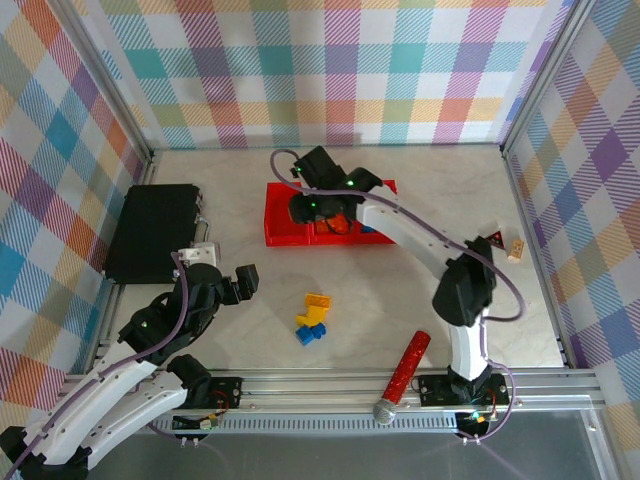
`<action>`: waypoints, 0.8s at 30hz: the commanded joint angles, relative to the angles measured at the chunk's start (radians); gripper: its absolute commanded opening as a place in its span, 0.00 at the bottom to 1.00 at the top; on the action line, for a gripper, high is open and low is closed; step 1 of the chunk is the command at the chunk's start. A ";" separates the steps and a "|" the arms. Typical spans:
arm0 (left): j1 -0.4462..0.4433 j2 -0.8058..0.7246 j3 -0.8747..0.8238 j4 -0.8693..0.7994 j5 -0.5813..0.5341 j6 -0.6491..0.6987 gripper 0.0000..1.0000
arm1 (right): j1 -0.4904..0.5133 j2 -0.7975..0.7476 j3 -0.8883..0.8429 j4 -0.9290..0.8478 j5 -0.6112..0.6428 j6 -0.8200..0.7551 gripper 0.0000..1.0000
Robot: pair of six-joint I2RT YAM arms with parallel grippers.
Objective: Sort the legos into containers by color
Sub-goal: Place the lego in the container.
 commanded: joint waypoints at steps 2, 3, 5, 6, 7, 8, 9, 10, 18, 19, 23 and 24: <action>-0.001 -0.004 0.035 0.017 -0.029 0.000 1.00 | -0.019 0.123 0.123 -0.014 -0.093 -0.061 0.28; 0.000 -0.003 0.037 0.014 -0.030 0.001 1.00 | -0.023 0.149 0.144 -0.012 -0.096 -0.063 0.28; 0.000 0.001 0.037 0.008 -0.033 0.001 1.00 | -0.033 0.190 0.166 0.018 -0.120 -0.072 0.27; 0.000 0.003 0.037 0.007 -0.031 0.002 1.00 | -0.037 0.206 0.169 0.043 -0.137 -0.084 0.27; 0.000 0.005 0.035 0.008 -0.028 0.002 1.00 | -0.039 0.223 0.172 0.064 -0.136 -0.090 0.27; 0.001 0.006 0.033 0.009 -0.023 0.001 1.00 | -0.039 0.240 0.177 0.077 -0.146 -0.100 0.27; 0.000 0.008 0.032 0.009 -0.014 0.001 1.00 | -0.041 0.262 0.190 0.082 -0.156 -0.113 0.27; 0.000 0.009 0.032 0.007 -0.007 -0.001 1.00 | -0.041 0.285 0.217 0.073 -0.151 -0.120 0.27; -0.001 0.010 0.018 0.002 0.067 -0.011 1.00 | -0.048 0.419 0.346 0.049 -0.118 -0.170 0.32; 0.000 0.016 0.018 0.003 0.082 -0.012 1.00 | -0.051 0.437 0.365 0.044 -0.120 -0.172 0.34; 0.000 0.040 0.021 0.008 0.154 -0.013 1.00 | -0.064 0.495 0.429 0.025 -0.127 -0.176 0.36; 0.001 0.041 0.020 0.007 0.166 -0.014 1.00 | -0.068 0.506 0.447 0.016 -0.125 -0.179 0.37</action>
